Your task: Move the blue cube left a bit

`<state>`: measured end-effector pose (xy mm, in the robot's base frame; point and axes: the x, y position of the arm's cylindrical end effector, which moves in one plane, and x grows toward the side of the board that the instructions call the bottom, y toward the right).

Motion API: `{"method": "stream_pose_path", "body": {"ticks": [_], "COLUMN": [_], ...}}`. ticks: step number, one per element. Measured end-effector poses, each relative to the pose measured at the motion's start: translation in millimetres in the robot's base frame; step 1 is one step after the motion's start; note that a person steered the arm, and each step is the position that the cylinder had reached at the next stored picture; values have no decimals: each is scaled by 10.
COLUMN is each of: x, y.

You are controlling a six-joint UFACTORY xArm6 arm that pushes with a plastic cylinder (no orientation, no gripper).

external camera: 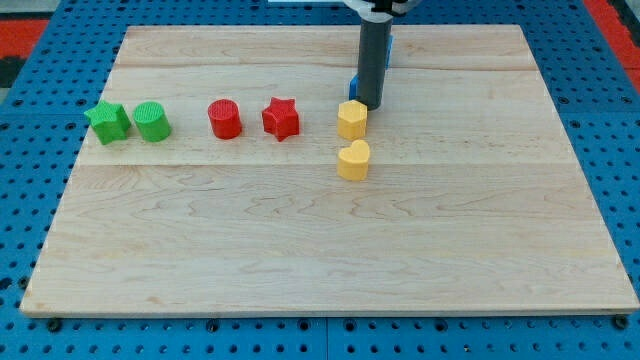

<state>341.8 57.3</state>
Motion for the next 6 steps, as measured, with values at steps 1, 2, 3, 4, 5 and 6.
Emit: {"method": "stream_pose_path", "body": {"ticks": [1, 2, 3, 4, 5, 6], "x": [-138, -139, -371, -718, -988, -1125], "y": [4, 331, 738, 708, 550, 539]}}
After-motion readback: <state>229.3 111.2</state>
